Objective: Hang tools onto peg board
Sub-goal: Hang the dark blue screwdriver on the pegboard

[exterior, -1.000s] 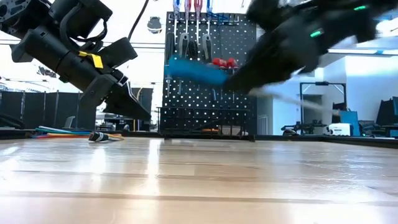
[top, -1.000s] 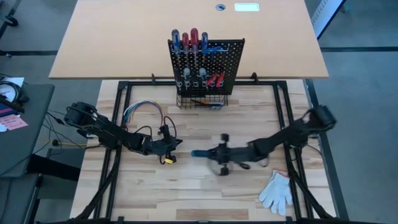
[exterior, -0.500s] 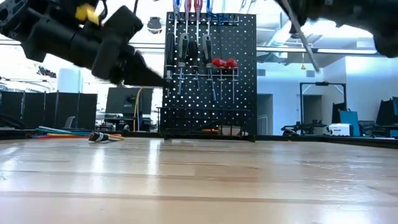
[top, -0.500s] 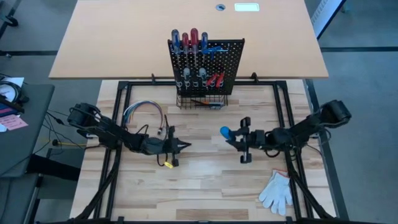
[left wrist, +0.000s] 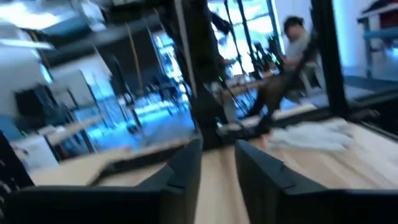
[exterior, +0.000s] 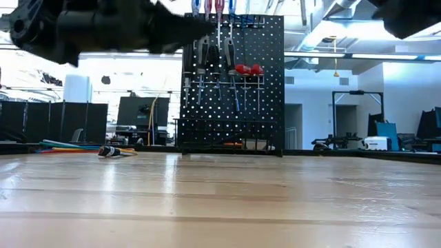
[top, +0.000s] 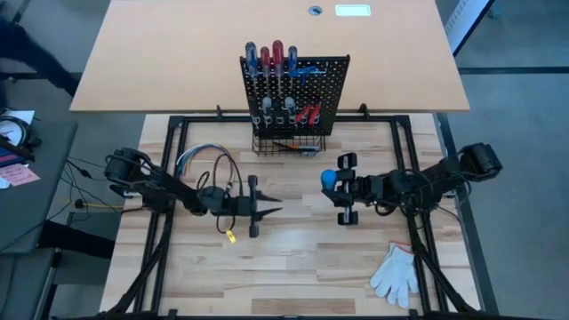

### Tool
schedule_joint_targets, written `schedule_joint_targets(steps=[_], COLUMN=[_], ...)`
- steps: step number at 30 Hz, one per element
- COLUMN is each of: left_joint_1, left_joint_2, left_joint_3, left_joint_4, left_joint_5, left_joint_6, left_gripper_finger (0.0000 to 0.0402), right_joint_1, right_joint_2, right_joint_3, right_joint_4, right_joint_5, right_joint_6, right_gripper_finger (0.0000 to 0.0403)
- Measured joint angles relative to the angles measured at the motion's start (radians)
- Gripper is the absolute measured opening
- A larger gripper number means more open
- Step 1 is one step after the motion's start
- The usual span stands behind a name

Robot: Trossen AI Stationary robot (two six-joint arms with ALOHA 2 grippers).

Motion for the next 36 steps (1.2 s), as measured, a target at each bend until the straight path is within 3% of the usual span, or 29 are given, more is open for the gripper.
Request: schedule_joint_targets(steps=[3,8,11,16,26,36], left_joint_1=[0.020,0.069,0.080,0.075,0.075,0.074], left_joint_2=[0.000,0.007,0.035,0.121,0.220,0.221], left_joint_3=[0.074,0.258,0.365,0.488,0.582,0.582], left_joint_4=[-0.056,-0.408,-0.518,-0.477,-0.393,-0.296], left_joint_5=[0.024,0.142,0.176,0.232,0.045,0.201], left_joint_6=[0.013,-0.053,-0.078,-0.043,-0.026,0.028], left_gripper_finger=[0.0136,0.0174,0.0180,0.0177,0.0176,0.0151], right_joint_1=[0.000,0.000,0.001,0.002,0.027,0.045], right_joint_2=[0.000,0.000,0.000,0.000,0.000,0.005], right_joint_3=[0.011,0.011,0.011,0.011,0.011,0.012], right_joint_4=[0.000,0.000,0.002,0.001,-0.024,-0.028], right_joint_5=[-0.020,-0.040,-0.052,-0.054,-0.054,-0.093], right_joint_6=[-0.005,-0.005,-0.005,-0.005,-0.057,-0.084], right_gripper_finger=[0.0122,0.0122,0.0122,0.0122,0.0122,0.0122])
